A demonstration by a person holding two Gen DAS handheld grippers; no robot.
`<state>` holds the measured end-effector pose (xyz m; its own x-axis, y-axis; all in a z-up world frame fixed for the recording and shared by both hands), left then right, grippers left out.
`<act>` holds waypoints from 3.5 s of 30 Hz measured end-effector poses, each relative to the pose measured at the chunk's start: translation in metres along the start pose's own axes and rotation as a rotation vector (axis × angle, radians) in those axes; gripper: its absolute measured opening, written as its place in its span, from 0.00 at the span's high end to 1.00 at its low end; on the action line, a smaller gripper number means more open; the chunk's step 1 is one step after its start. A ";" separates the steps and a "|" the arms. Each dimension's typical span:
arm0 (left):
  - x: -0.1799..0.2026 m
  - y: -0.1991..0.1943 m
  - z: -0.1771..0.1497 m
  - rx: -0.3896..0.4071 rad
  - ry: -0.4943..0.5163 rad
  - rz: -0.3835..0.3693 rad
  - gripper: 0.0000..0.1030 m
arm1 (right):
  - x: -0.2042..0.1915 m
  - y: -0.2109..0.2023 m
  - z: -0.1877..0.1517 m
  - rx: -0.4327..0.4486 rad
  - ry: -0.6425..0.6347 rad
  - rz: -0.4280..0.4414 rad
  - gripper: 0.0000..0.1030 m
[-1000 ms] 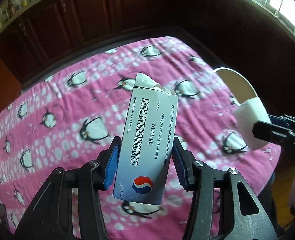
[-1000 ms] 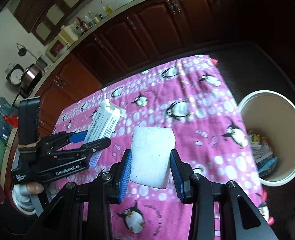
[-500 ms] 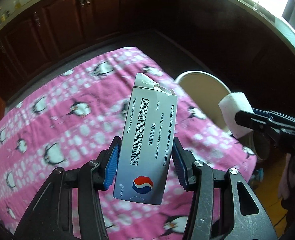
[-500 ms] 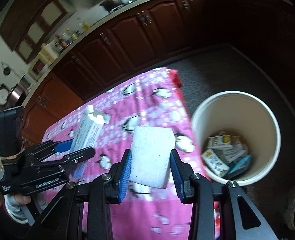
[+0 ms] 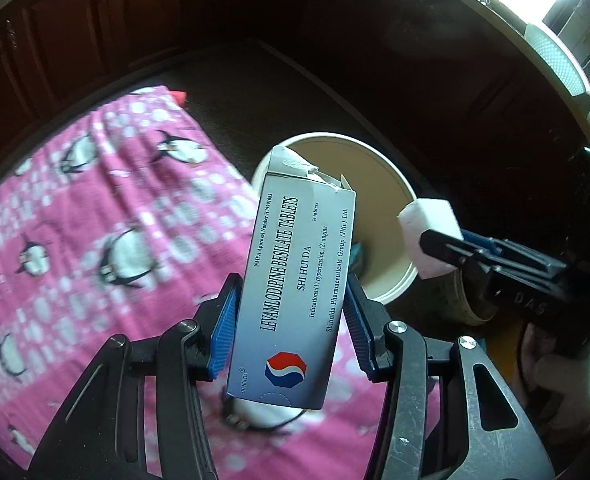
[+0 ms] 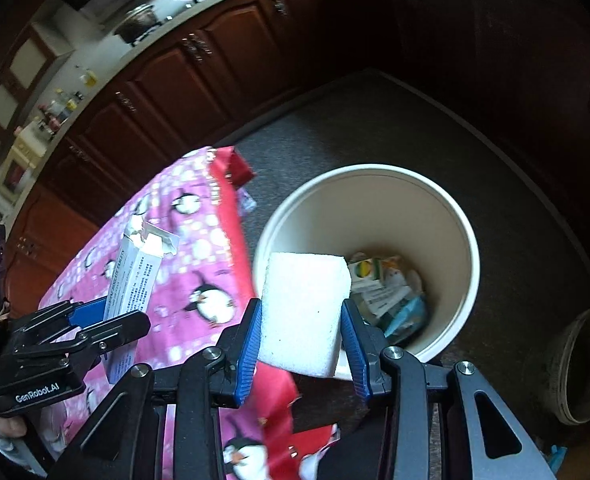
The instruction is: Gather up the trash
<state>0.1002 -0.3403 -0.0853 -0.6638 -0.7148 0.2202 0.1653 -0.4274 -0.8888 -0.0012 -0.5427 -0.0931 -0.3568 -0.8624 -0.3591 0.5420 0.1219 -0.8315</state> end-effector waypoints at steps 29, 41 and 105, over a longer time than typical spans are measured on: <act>0.000 -0.022 -0.011 0.146 -0.025 0.037 0.34 | 0.011 -0.006 -0.020 0.092 0.053 -0.071 0.48; 0.017 -0.098 -0.030 0.333 0.023 0.163 0.34 | -0.056 -0.069 -0.027 0.326 -0.052 -0.106 0.35; 0.002 -0.178 -0.067 0.606 0.033 0.202 0.25 | -0.126 -0.156 -0.067 0.722 -0.135 -0.207 0.03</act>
<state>0.0202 -0.2282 0.0464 -0.5968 -0.8007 0.0515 0.6664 -0.5304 -0.5241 -0.0918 -0.4203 0.0540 -0.4348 -0.8907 -0.1324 0.8537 -0.3608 -0.3756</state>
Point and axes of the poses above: each gripper's, at about its wrist camera, not at the fingertips, and y roughly the way its jaws point, x to its right, z to its top, the point moved 1 cm from there along y, roughly the way its jaws point, and after that the axes turned 1 degree about y, right-handed, at the moved point
